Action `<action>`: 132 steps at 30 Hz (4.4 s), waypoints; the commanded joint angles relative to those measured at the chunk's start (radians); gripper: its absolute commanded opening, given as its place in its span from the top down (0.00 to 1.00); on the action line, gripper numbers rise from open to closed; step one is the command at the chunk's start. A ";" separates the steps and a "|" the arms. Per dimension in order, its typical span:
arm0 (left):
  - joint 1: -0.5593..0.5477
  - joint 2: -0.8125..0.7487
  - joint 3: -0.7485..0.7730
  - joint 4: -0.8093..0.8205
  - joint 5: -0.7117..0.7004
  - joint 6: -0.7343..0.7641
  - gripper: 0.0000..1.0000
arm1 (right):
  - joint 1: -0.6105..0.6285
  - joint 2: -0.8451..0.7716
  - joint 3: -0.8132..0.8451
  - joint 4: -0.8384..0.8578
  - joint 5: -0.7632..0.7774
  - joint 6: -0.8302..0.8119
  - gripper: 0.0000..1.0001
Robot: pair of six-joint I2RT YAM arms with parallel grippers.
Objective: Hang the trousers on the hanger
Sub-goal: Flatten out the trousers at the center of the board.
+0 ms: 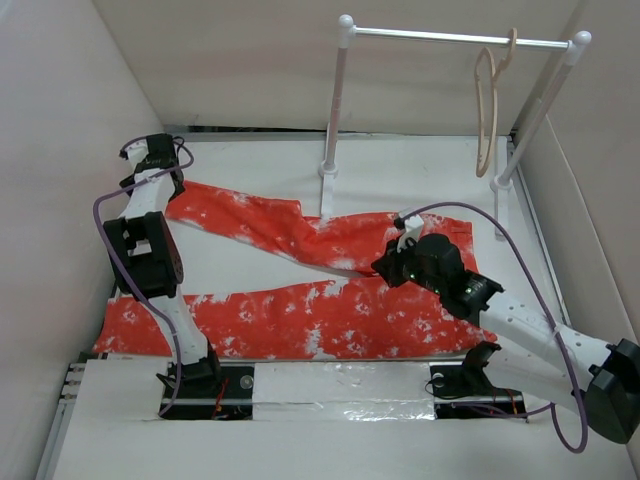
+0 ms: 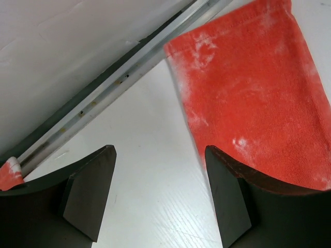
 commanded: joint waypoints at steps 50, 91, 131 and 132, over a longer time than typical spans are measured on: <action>0.020 -0.033 -0.262 0.226 0.200 -0.187 1.00 | -1.049 0.661 0.197 0.240 -0.235 0.232 0.36; 0.020 -0.265 -0.472 0.261 0.119 -0.256 1.00 | -1.134 0.781 0.455 0.361 -0.126 0.399 1.00; -0.069 -0.963 -0.556 0.332 0.760 -0.088 0.83 | 0.265 0.865 0.615 0.196 -0.238 -0.091 0.45; -0.069 -0.980 -0.572 0.353 0.784 -0.080 0.82 | 0.285 0.949 0.707 0.182 -0.249 -0.096 0.45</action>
